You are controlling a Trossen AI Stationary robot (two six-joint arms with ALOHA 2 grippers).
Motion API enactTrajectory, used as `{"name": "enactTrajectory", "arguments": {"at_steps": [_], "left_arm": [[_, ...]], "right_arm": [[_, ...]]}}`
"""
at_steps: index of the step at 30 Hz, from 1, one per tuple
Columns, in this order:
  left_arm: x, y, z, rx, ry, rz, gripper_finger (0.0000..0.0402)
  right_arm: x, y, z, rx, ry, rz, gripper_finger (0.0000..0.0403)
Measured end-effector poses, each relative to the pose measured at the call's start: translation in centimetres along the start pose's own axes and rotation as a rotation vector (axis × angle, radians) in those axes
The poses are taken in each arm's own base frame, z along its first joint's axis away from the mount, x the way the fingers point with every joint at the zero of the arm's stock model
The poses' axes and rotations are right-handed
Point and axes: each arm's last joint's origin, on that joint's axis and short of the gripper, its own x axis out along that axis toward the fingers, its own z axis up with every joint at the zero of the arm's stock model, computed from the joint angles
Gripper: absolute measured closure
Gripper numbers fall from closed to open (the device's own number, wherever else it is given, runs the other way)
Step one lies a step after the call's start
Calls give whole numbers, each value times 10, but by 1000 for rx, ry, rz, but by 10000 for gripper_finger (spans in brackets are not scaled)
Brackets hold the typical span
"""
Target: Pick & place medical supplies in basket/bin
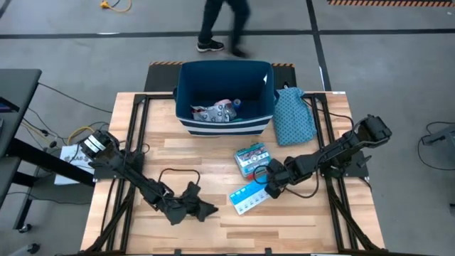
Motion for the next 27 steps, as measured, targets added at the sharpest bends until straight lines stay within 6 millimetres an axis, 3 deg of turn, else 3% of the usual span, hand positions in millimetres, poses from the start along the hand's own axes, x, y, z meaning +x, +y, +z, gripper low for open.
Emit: {"name": "enactTrajectory", "arguments": {"at_steps": [9,19,27], "left_arm": [[34,-8,7,-135,-92,-4,185],[92,-9,-14,-277,-52,19,129],[107,-23,-14,-296,17,46,120]], "right_arm": [[-1,-2,-4,-93,2,-46,403],[-1,-2,-9,-148,11,-64,403],[-2,-1,-12,-186,10,-74,403]]}}
